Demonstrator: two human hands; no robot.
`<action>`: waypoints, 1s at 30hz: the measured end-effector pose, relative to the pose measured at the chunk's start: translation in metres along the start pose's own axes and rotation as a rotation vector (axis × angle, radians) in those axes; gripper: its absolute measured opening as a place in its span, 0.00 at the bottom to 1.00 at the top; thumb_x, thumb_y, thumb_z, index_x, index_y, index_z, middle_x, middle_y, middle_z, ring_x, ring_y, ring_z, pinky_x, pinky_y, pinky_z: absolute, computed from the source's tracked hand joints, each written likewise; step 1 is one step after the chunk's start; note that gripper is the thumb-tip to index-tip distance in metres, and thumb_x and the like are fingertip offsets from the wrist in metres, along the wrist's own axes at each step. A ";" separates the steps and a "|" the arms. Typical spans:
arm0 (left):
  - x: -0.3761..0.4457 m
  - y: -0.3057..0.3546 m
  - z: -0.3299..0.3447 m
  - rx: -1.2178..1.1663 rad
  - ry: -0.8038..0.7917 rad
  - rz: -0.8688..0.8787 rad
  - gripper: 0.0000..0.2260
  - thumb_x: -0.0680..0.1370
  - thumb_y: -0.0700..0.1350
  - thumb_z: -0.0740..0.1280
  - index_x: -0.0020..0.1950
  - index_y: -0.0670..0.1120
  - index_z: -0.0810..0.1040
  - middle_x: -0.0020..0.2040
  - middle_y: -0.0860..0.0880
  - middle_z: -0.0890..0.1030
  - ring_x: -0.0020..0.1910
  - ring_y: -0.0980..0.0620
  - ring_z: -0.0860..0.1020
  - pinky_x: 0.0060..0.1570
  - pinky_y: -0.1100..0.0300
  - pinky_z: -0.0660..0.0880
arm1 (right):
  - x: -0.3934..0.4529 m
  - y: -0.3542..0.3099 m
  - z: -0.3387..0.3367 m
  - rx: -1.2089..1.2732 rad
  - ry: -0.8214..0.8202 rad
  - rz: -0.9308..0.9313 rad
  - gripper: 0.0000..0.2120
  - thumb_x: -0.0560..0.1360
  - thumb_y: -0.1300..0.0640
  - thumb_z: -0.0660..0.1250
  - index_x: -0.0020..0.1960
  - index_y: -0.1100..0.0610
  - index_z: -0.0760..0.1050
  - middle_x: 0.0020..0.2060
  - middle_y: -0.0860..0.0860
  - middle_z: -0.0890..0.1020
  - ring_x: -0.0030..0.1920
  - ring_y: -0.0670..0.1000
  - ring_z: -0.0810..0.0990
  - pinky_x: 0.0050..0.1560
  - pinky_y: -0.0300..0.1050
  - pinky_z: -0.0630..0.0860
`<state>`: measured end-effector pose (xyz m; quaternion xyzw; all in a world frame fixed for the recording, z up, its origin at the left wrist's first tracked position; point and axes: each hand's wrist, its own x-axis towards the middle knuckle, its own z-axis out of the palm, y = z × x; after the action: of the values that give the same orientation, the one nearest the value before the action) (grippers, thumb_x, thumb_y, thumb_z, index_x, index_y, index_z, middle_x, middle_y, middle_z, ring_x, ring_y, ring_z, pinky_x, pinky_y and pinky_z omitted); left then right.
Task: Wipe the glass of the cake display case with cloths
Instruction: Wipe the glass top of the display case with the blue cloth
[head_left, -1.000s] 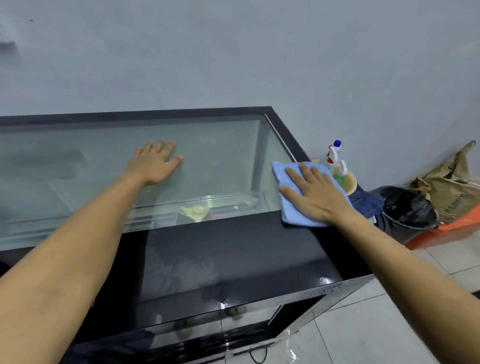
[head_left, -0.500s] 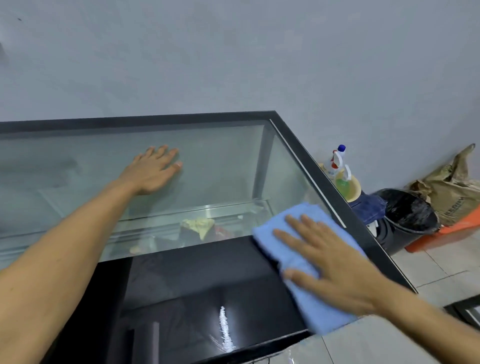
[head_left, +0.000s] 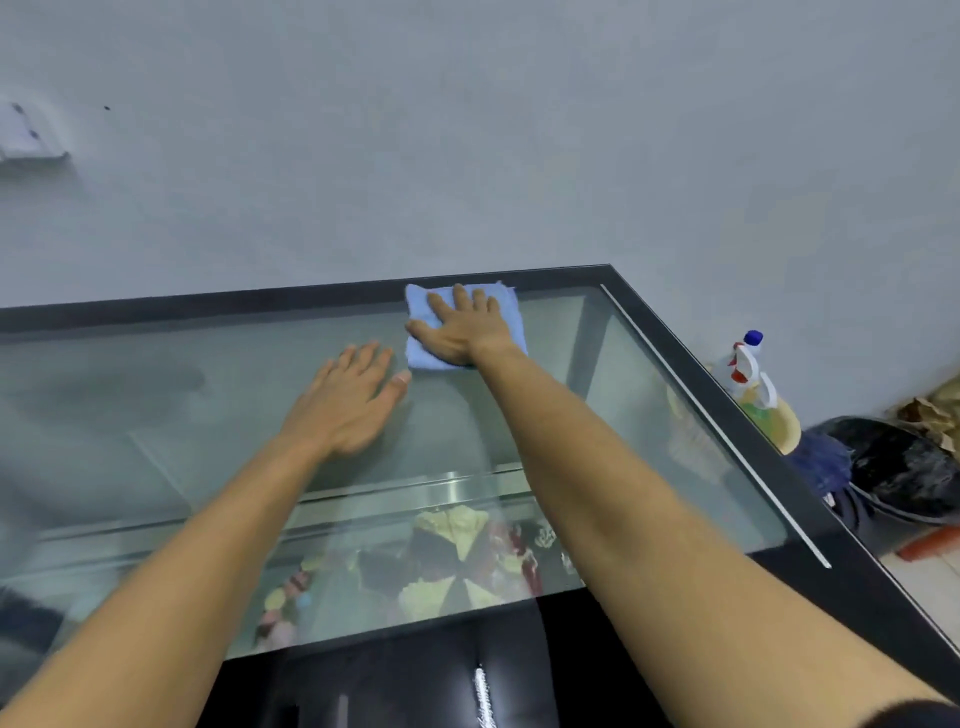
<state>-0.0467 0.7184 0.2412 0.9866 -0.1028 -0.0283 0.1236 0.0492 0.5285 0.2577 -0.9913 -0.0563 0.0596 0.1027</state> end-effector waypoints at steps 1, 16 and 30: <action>0.004 -0.006 -0.001 0.007 0.006 -0.029 0.30 0.86 0.62 0.44 0.86 0.50 0.49 0.86 0.51 0.47 0.84 0.49 0.45 0.82 0.49 0.42 | 0.002 -0.014 0.003 -0.014 -0.033 -0.090 0.35 0.81 0.30 0.47 0.84 0.42 0.49 0.84 0.53 0.48 0.83 0.61 0.45 0.80 0.60 0.42; 0.018 -0.023 -0.005 0.099 0.028 -0.085 0.33 0.85 0.65 0.46 0.86 0.50 0.48 0.86 0.51 0.47 0.84 0.47 0.46 0.82 0.48 0.43 | -0.013 0.192 -0.039 -0.007 0.089 0.270 0.35 0.81 0.31 0.46 0.84 0.43 0.50 0.84 0.52 0.52 0.83 0.59 0.48 0.81 0.58 0.46; 0.017 -0.028 -0.005 0.069 -0.009 -0.069 0.28 0.87 0.58 0.42 0.86 0.50 0.46 0.86 0.52 0.45 0.84 0.47 0.44 0.82 0.47 0.42 | -0.218 0.052 0.026 -0.063 0.024 -0.430 0.34 0.78 0.27 0.45 0.82 0.35 0.47 0.84 0.44 0.45 0.83 0.52 0.41 0.82 0.52 0.39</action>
<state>-0.0240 0.7427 0.2388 0.9931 -0.0704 -0.0336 0.0878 -0.1639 0.4566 0.2445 -0.9599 -0.2668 0.0227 0.0827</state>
